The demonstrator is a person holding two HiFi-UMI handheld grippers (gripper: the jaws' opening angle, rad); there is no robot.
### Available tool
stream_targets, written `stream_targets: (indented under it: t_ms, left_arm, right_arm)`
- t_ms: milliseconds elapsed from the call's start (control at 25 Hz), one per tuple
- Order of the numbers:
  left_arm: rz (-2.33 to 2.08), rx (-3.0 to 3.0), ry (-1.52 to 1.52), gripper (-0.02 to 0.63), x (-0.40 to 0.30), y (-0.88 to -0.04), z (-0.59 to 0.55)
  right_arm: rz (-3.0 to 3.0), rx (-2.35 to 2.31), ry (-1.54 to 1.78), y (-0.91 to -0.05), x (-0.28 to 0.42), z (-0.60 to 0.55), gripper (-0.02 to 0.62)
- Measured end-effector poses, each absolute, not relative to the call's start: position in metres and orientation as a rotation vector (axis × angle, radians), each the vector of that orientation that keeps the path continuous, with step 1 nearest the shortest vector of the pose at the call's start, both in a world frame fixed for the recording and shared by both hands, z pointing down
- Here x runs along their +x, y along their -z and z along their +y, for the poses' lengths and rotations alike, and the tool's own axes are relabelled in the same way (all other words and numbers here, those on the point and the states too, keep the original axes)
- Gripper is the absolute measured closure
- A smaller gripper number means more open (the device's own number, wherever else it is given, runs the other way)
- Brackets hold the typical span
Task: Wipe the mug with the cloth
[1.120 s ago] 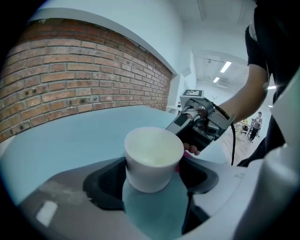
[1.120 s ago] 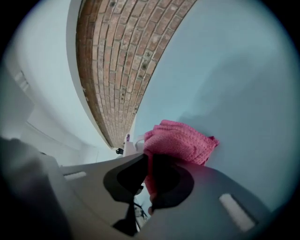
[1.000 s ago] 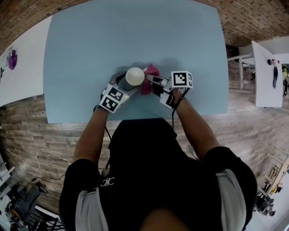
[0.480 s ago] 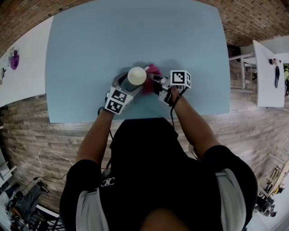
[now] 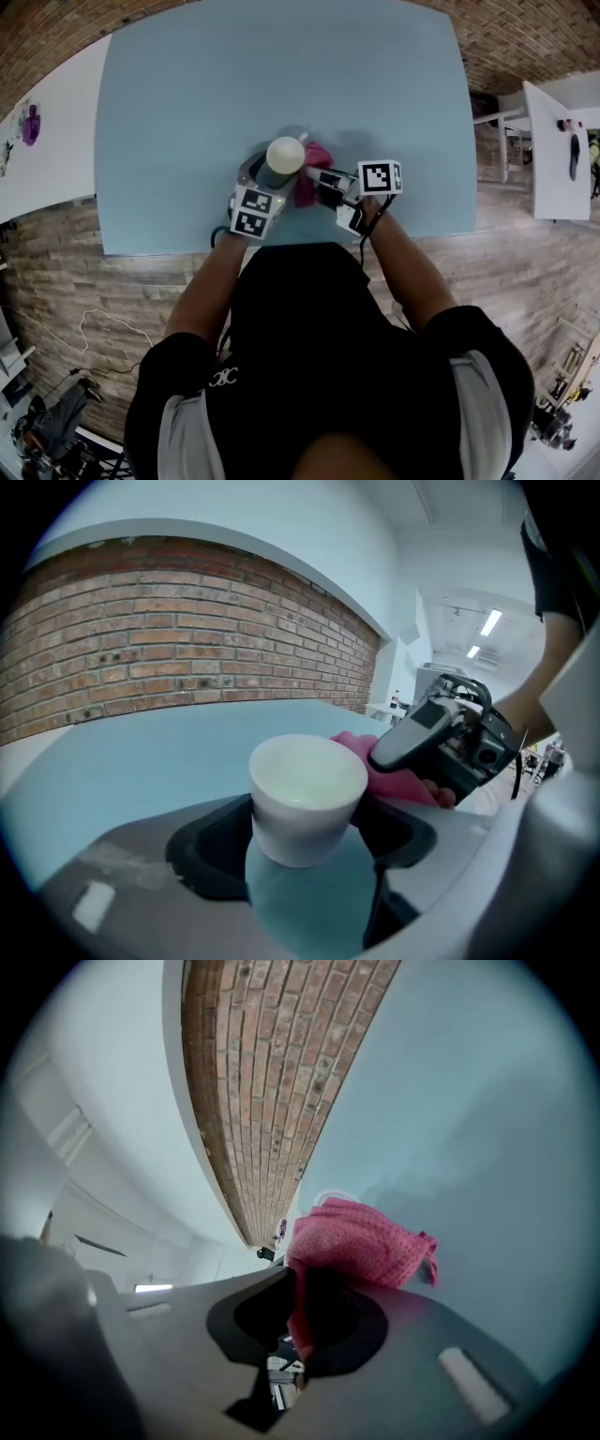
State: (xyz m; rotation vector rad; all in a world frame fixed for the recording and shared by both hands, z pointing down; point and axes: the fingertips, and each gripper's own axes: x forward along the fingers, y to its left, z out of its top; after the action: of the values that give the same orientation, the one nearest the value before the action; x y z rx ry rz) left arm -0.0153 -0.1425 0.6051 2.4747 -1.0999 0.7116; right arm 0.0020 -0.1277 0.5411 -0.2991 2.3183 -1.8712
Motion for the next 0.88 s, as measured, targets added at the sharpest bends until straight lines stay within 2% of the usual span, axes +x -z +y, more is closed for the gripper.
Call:
stream_targets:
  t_ms: [280,560,640,720,760,880]
  left_arm:
    - [-1.145,2.437,-0.693,0.249,-0.012,-0.606,-0.144]
    - [-1.153,2.444,-0.755,0.355,-0.020,-0.607,-0.137]
    - [-1.136,2.440,-0.768,0.364,-0.022,-0.609,-0.134]
    - [-1.112,2.447,-0.785,0.357,-0.026,-0.611,-0.133]
    - [-1.099,2.458,-0.800,0.314,-0.028,-0.612,-0.134]
    - [-1.002,2.528,-0.901,0.254,-0.035,-0.619,-0.135]
  right_arm:
    - [2.405,-0.790,1.979,-0.605,0.049,-0.148,0.557]
    - [2.286,-0.800,1.930,-0.599,0.050,-0.183,0.557]
    - [2.344,-0.839,1.912,-0.604,0.053,-0.187,0.557]
    - [2.349,-0.808,1.920,-0.601,0.049,-0.186,0.557]
    - [2.332,-0.768,1.933,-0.598,0.045,-0.184,0.557]
    - [2.371,-0.736,1.936,-0.593,0.039,-0.178,0.557]
